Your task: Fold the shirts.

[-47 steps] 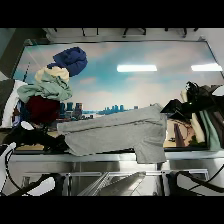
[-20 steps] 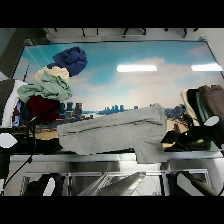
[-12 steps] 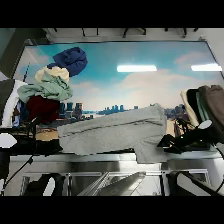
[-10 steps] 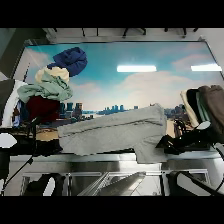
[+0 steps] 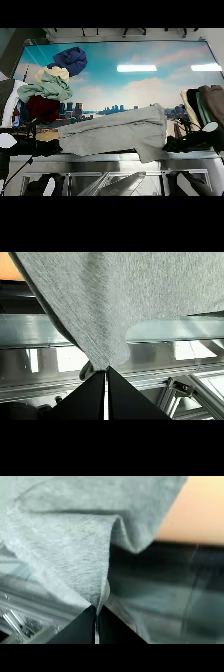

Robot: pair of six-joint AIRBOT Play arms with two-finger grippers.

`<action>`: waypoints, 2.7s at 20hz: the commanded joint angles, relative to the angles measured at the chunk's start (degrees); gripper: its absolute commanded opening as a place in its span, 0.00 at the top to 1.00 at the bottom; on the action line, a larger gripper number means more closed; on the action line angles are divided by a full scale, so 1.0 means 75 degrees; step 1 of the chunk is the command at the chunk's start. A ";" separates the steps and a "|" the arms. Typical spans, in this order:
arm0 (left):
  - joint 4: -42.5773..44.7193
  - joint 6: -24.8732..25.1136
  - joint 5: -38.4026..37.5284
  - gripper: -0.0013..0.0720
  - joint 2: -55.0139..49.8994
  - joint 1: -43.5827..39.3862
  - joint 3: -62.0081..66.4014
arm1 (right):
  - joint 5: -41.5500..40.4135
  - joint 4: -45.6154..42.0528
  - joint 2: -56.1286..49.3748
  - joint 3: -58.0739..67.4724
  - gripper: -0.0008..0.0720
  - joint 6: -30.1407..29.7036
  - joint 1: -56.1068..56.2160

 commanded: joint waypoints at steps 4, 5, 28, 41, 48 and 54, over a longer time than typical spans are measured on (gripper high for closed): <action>0.0012 0.0017 -0.0160 0.97 0.0006 0.0000 0.0230 | 0.2049 -0.0437 0.1737 0.0414 0.96 0.1309 0.0353; 0.0076 0.0015 -0.0140 0.97 0.0006 -0.0003 0.0446 | 0.2157 -0.0356 0.1923 0.0606 0.96 0.1384 0.0510; 0.1542 0.0423 0.1239 0.97 -0.4430 -0.0114 0.2844 | -0.1309 0.0825 -0.2576 0.6015 0.96 0.0982 0.1947; 0.1408 0.0679 0.1326 0.97 -0.5718 -0.0335 0.3343 | -0.1425 0.0029 -0.3523 0.5132 0.96 0.1160 0.2256; 0.1373 0.0682 0.1352 0.97 -0.5659 -0.0245 0.2608 | -0.1923 -0.0114 -0.3981 0.4715 0.96 0.1139 0.2238; 0.1317 0.0670 0.1428 0.26 -0.4759 0.0236 0.2521 | -0.0286 0.0093 -0.3966 0.5021 0.02 0.0708 0.1594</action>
